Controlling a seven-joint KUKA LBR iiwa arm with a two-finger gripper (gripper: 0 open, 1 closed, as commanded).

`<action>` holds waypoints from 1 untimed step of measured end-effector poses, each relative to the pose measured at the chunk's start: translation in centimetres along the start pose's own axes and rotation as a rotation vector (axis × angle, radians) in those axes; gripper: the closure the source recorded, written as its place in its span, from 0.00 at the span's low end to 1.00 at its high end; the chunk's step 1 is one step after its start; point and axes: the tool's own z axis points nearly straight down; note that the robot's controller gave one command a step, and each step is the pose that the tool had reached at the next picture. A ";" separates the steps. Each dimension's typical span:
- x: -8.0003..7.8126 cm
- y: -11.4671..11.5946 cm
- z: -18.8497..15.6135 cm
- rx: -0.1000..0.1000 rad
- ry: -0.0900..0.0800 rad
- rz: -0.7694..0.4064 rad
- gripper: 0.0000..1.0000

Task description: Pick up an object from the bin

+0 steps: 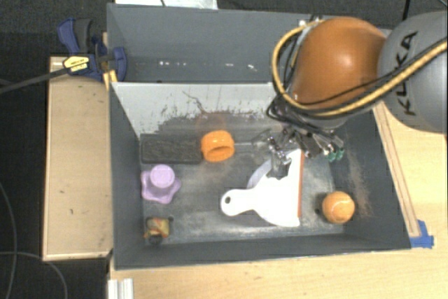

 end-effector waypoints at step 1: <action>-1.5 2.4 0.9 -0.001 -0.002 -0.465 1.00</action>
Offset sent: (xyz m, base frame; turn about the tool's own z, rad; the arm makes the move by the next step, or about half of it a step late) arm 0.0000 0.0000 0.0000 0.0000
